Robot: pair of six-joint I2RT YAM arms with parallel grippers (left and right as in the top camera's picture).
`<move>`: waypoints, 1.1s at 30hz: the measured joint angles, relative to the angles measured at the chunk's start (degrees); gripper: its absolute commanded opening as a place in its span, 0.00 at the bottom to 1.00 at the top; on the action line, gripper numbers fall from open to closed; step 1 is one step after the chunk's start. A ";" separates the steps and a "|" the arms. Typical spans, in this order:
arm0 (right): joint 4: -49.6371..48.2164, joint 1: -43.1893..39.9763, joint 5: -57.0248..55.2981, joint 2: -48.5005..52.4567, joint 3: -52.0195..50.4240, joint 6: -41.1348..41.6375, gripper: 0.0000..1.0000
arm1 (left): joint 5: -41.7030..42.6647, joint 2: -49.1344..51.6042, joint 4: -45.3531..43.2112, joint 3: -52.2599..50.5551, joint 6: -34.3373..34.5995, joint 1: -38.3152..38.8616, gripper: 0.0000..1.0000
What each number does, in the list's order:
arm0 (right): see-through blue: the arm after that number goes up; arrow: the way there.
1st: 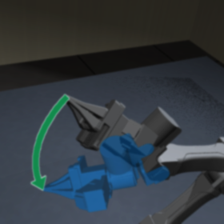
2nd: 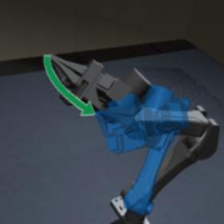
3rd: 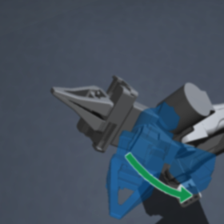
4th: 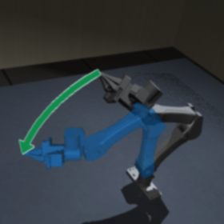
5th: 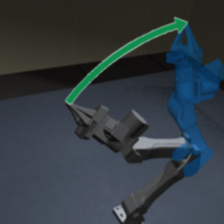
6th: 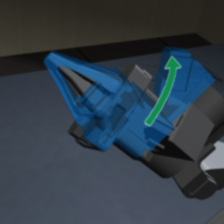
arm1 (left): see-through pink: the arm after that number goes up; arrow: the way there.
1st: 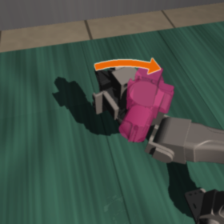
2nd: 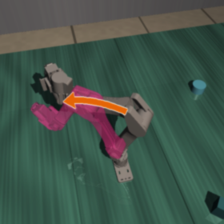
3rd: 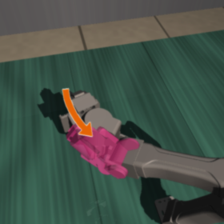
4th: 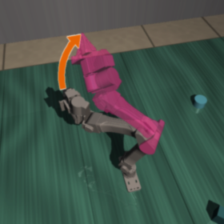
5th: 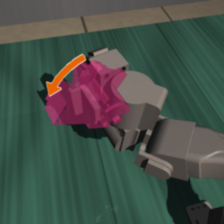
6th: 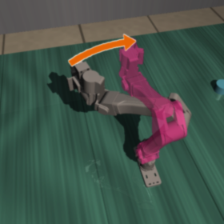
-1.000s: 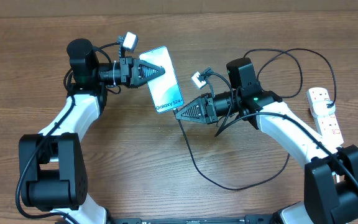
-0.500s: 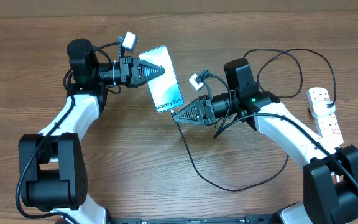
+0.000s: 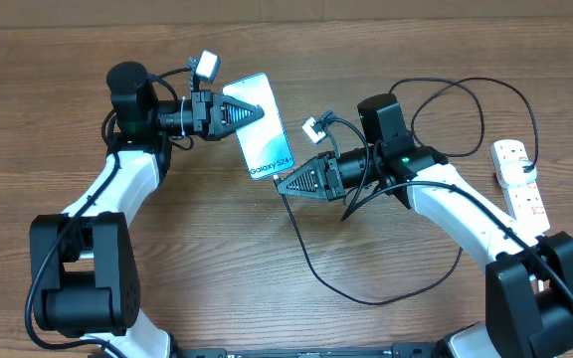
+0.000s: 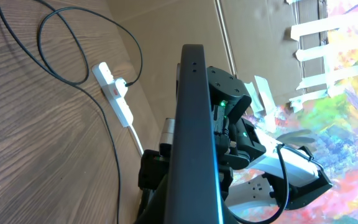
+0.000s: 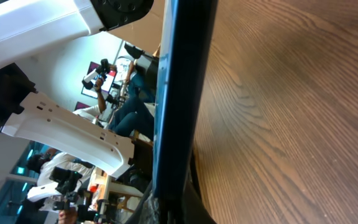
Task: Plug charger to phone and switch on socket
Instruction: 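Align the plug under the phone's charging port with the right gripper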
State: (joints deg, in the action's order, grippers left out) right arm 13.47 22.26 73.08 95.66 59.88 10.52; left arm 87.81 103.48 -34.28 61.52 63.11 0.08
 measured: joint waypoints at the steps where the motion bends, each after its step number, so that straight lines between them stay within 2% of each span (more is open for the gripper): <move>1: -0.26 0.00 -0.04 0.00 0.00 -0.04 0.04 | 0.00 0.00 0.00 0.00 0.00 0.00 0.04; 33: -0.92 0.00 -0.02 0.00 0.00 -0.02 0.04 | -0.17 0.00 0.00 0.00 -0.02 0.00 0.04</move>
State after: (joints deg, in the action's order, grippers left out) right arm 12.56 22.26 73.06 95.66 59.88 10.50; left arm 87.64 103.48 -34.28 61.52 63.09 0.08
